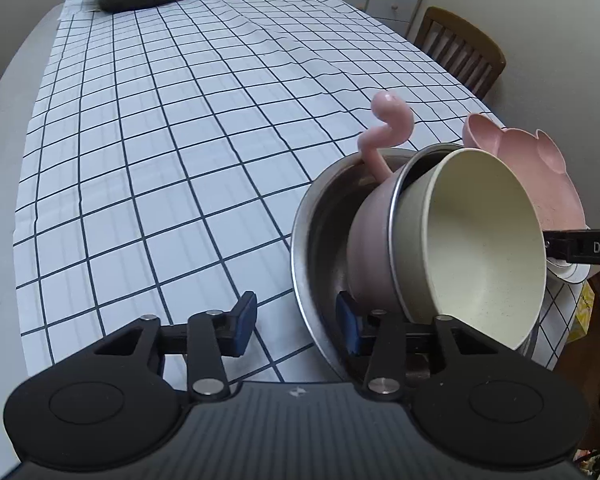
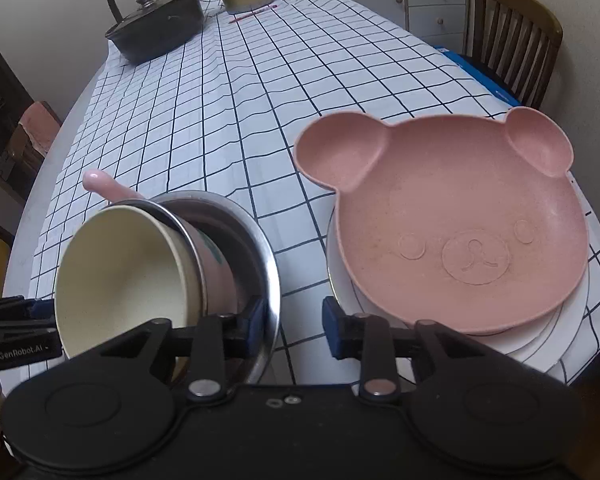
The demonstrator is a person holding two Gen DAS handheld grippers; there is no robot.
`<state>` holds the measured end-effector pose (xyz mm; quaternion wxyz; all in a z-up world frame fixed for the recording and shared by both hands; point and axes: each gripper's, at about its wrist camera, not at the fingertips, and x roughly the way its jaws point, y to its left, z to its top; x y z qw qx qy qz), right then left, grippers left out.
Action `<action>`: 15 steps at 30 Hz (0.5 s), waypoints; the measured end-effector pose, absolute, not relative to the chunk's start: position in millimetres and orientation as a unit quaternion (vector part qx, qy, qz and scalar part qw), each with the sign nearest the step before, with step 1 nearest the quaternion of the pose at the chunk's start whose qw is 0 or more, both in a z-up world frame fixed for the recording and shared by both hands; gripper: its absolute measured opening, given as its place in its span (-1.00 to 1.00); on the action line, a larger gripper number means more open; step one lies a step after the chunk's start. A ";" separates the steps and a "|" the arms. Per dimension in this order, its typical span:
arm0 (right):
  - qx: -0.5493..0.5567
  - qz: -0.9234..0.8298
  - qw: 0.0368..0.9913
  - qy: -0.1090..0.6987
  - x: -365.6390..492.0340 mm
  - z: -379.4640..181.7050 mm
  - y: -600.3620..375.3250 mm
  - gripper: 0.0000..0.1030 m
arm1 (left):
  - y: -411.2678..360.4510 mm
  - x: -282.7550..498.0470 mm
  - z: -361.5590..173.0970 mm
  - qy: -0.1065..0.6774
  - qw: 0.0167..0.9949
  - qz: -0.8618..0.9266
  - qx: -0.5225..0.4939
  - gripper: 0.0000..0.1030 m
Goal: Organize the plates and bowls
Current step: 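Move both grippers to the rim of the steel bowl, then close both grippers on the rim of the steel bowl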
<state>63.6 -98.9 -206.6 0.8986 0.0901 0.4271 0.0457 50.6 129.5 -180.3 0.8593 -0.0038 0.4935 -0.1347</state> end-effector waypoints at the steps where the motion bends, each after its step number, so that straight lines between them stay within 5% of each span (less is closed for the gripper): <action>1: 0.085 0.044 0.901 0.424 63.1 -204.5 -97.0 -0.45 | 129.3 51.7 -180.2 0.494 0.858 -0.138 -0.004 -0.28; 15: 0.045 0.061 0.893 0.444 76.1 -208.4 -80.0 -0.74 | 128.6 58.8 -180.8 0.497 0.856 -0.142 -0.007 -0.72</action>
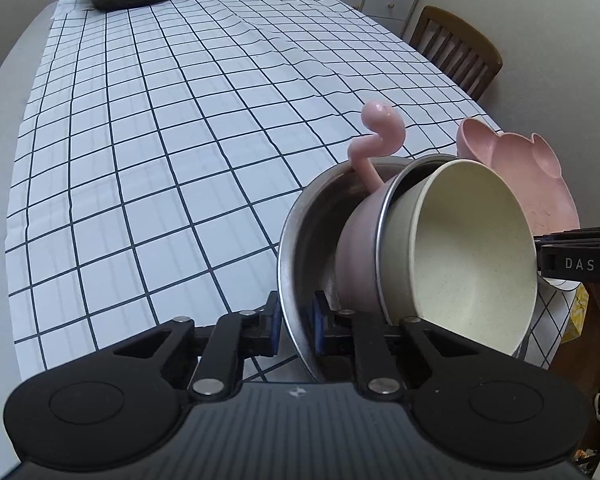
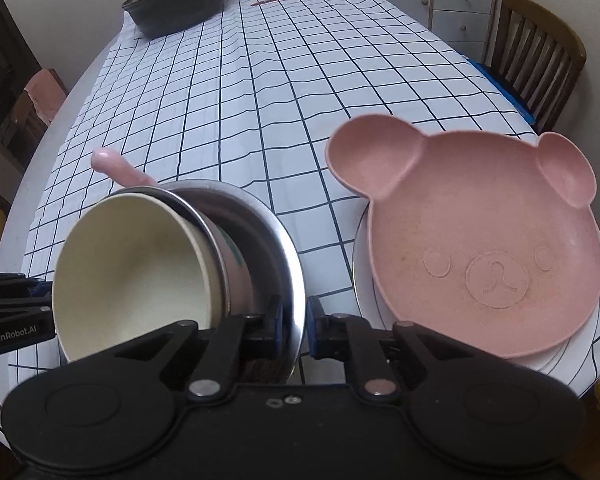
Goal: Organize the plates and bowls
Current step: 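Close both grippers on the rim of the steel bowl, then lift the nested steel bowl with both grippers and carry it over the plate stack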
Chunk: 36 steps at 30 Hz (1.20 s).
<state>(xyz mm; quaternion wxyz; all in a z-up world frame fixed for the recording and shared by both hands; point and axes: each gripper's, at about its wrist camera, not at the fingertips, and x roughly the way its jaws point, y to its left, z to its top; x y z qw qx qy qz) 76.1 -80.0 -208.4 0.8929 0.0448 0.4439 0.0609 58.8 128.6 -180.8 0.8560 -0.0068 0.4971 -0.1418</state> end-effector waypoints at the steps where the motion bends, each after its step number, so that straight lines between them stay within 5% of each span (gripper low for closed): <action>1: 0.045 0.062 0.892 0.445 76.6 -208.4 -80.4 -0.74 | 129.4 59.4 -181.0 0.498 0.855 -0.142 -0.010 -0.73; 17: 0.024 0.049 0.893 0.446 65.7 -196.3 -76.7 -0.77 | 126.8 53.2 -170.0 0.495 0.858 -0.139 -0.009 -0.76; 36: 0.040 0.027 0.905 0.423 50.2 -131.4 -111.8 -0.77 | 74.0 63.5 -98.0 0.474 0.867 -0.153 0.005 -0.76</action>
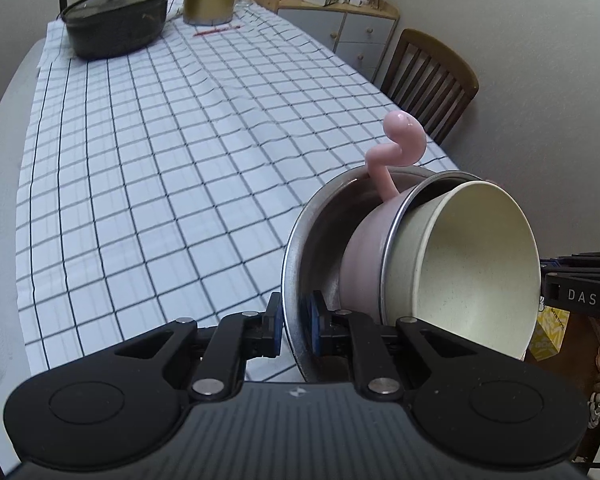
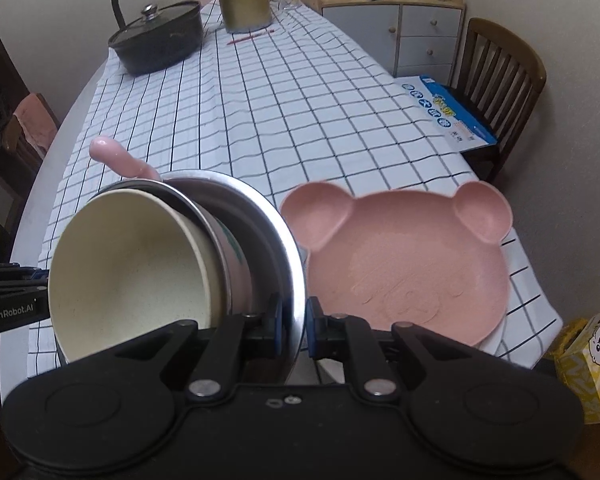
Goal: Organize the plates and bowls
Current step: 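Lift the nested steel bowl with both grippers and carry it over the plate stack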
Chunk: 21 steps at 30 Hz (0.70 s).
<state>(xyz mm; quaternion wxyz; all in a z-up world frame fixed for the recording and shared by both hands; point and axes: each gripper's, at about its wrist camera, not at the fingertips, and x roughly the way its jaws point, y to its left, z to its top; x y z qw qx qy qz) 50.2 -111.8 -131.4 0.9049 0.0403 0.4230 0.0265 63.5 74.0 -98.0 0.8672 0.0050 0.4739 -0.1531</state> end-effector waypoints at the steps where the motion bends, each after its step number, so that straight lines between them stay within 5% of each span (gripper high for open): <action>1: 0.043 0.026 0.906 0.420 50.2 -127.4 -117.5 -0.77 | 67.3 65.6 -94.4 0.471 0.869 -0.154 0.007 -0.76; 21: 0.057 0.002 0.909 0.412 71.5 -112.7 -251.4 -0.77 | -78.0 104.2 -98.4 0.455 0.875 -0.162 0.020 -0.77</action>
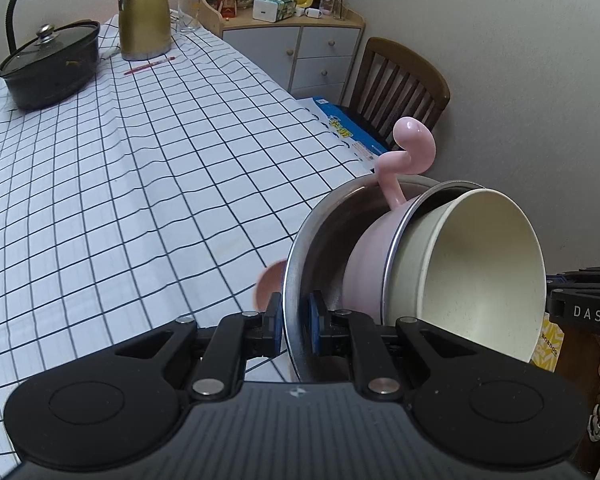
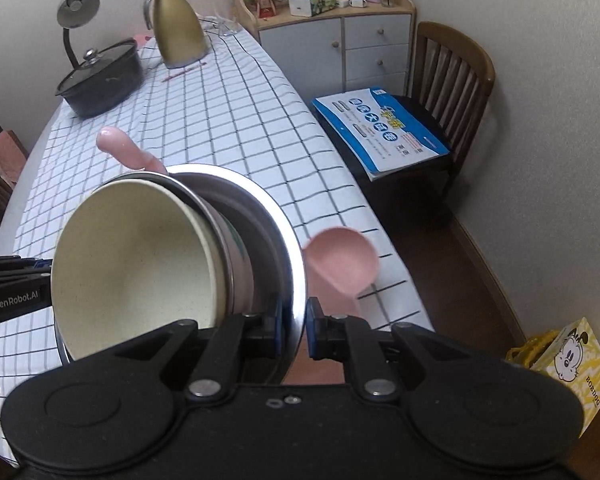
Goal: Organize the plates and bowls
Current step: 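Lift the nested steel bowl with both grippers and carry it over the plate stack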
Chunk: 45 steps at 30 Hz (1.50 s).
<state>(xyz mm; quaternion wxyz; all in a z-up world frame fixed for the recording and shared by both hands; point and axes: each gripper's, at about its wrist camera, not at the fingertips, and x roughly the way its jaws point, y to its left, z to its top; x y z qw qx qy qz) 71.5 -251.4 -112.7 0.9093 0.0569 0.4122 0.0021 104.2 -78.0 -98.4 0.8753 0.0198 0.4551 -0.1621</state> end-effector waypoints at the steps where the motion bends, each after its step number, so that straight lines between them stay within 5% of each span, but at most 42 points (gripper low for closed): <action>1: 0.057 0.002 0.908 0.414 73.6 -115.6 -255.7 -0.77 | -82.5 105.4 -102.0 0.457 0.875 -0.161 0.020 -0.77; 37: 0.048 0.039 0.893 0.446 101.1 -173.2 -292.5 -0.75 | -109.6 117.5 -158.7 0.497 0.860 -0.115 0.022 -0.76; 45: 0.035 0.040 0.899 0.434 102.6 -169.3 -290.3 -0.62 | -111.1 118.8 -157.6 0.498 0.859 -0.116 0.031 -0.75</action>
